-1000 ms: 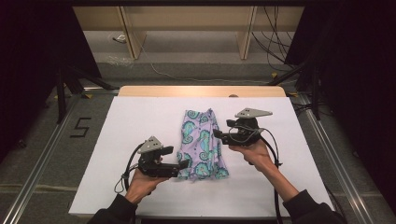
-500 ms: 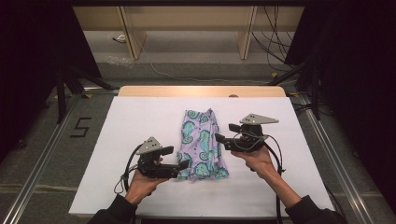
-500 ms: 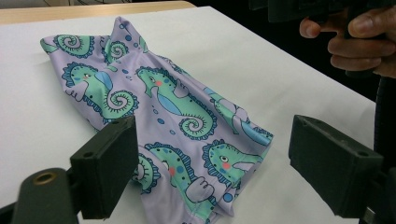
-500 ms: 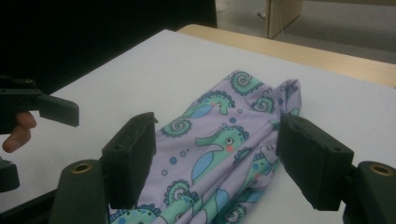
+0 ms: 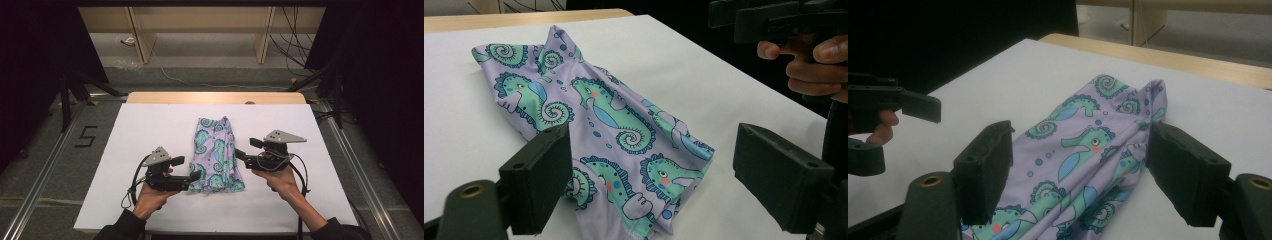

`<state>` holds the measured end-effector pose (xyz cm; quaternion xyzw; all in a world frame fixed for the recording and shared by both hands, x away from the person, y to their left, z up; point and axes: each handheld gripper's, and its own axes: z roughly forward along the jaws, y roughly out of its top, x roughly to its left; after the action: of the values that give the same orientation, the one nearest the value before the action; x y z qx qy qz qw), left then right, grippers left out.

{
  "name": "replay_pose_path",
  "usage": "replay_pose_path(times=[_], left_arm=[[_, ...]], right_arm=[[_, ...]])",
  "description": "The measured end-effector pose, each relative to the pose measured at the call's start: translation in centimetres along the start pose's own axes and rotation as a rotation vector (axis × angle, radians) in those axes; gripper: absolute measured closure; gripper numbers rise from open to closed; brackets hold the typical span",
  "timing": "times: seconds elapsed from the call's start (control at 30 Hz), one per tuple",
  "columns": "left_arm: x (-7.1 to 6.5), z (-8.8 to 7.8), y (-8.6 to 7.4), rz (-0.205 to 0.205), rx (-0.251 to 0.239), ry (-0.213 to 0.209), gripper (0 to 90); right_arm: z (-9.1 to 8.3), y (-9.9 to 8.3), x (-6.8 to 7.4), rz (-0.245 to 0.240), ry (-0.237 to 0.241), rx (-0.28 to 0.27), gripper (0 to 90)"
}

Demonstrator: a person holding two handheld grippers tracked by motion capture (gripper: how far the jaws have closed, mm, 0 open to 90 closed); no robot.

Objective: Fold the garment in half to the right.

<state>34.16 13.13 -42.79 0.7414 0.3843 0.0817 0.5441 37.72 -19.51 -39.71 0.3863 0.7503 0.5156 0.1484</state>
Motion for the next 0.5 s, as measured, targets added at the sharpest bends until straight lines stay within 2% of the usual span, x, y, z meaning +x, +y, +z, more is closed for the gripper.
replay_pose_path(times=[0.5], left_arm=[[-0.3,-0.5,-0.4,0.020,-0.035,-0.007,15.4]], right_arm=[[-1.6,-1.1,0.6,0.019,0.012,-0.034,26.5]])
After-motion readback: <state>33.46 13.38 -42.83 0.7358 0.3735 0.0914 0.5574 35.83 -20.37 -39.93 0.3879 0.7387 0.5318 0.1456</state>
